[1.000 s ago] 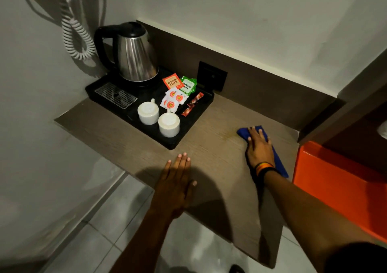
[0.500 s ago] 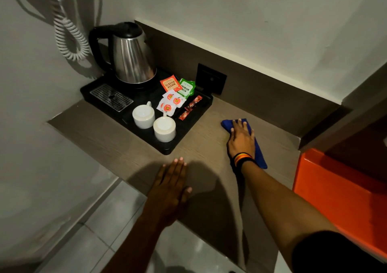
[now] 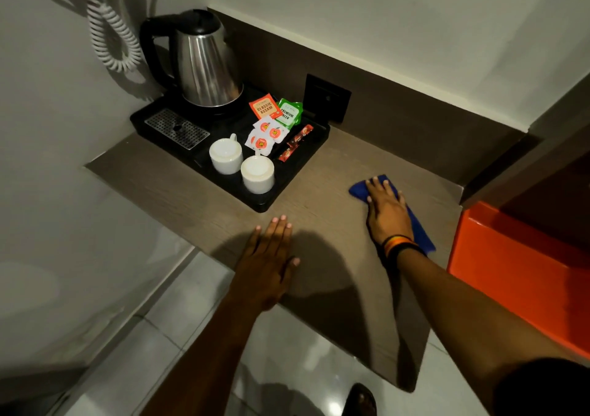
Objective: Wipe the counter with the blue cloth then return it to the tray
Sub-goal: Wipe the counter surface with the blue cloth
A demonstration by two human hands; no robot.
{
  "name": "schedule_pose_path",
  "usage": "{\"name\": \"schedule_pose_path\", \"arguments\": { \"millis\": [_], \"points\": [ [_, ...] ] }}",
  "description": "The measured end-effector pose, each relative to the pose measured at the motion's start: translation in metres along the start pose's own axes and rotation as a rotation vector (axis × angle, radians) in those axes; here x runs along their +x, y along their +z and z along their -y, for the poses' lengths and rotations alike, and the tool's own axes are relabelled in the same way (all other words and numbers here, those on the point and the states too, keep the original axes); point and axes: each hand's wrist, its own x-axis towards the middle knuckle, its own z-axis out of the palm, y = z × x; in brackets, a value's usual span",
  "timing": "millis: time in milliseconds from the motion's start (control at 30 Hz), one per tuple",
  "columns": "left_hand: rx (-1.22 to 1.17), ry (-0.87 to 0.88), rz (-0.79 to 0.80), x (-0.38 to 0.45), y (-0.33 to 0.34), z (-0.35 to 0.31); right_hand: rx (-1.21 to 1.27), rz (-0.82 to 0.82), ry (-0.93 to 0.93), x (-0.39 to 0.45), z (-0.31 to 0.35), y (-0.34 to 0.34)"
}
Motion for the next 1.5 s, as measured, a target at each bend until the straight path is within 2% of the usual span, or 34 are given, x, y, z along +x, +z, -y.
{"name": "schedule_pose_path", "arguments": {
  "millis": [67,133,233,300,367,467,533,633,767,900,1000,1067,1167,1233,1333,1433,1500],
  "points": [
    [0.023,0.015,-0.030,0.003,0.003,0.003,-0.006,-0.010,-0.022,0.012,0.028,0.014],
    [0.054,0.030,-0.044,0.002,0.005,0.004,0.013,0.050,-0.127,-0.007,0.054,0.028],
    [0.048,-0.005,-0.086,-0.010,0.007,0.002,-0.024,0.180,-0.317,-0.081,0.066,0.038],
    [-0.012,-0.044,-0.094,-0.015,0.006,0.002,-0.020,0.174,-0.378,-0.128,0.045,0.025],
    [-0.054,-0.083,-0.069,-0.016,0.003,0.006,0.004,0.161,-0.359,-0.145,0.011,0.010],
    [-0.048,-0.134,-0.092,-0.023,0.004,0.010,0.006,0.093,-0.179,-0.113,-0.018,-0.008],
    [-0.049,-0.124,-0.135,-0.027,0.011,0.014,-0.002,0.033,-0.073,-0.074,-0.008,-0.004],
    [-0.043,-0.098,-0.188,-0.026,0.019,0.019,-0.005,-0.014,-0.038,-0.031,0.036,0.021],
    [-0.037,-0.129,-0.160,-0.022,0.017,0.021,0.018,0.118,-0.262,-0.050,0.106,0.053],
    [-0.042,-0.130,-0.079,-0.022,0.008,0.015,-0.015,0.186,-0.435,-0.133,0.092,0.039],
    [-0.052,-0.123,-0.074,-0.026,0.002,0.015,0.053,0.181,-0.390,-0.161,0.038,0.010],
    [-0.031,-0.100,-0.105,-0.029,0.004,0.014,0.031,0.144,-0.312,-0.148,0.010,-0.003],
    [-0.020,-0.096,-0.152,-0.028,0.010,0.017,-0.001,0.037,-0.126,-0.102,0.012,0.004],
    [0.000,-0.092,-0.166,-0.027,0.014,0.020,-0.015,-0.018,-0.070,-0.078,0.034,0.020],
    [0.004,-0.084,-0.112,-0.023,0.014,0.021,0.014,0.013,-0.148,-0.090,0.067,0.047],
    [-0.110,-0.178,0.036,-0.018,0.000,0.018,0.008,0.073,-0.342,-0.150,0.083,0.062],
    [-0.139,-0.210,0.139,-0.018,-0.014,0.014,-0.005,0.111,-0.462,-0.188,0.072,0.054]
  ]
}}
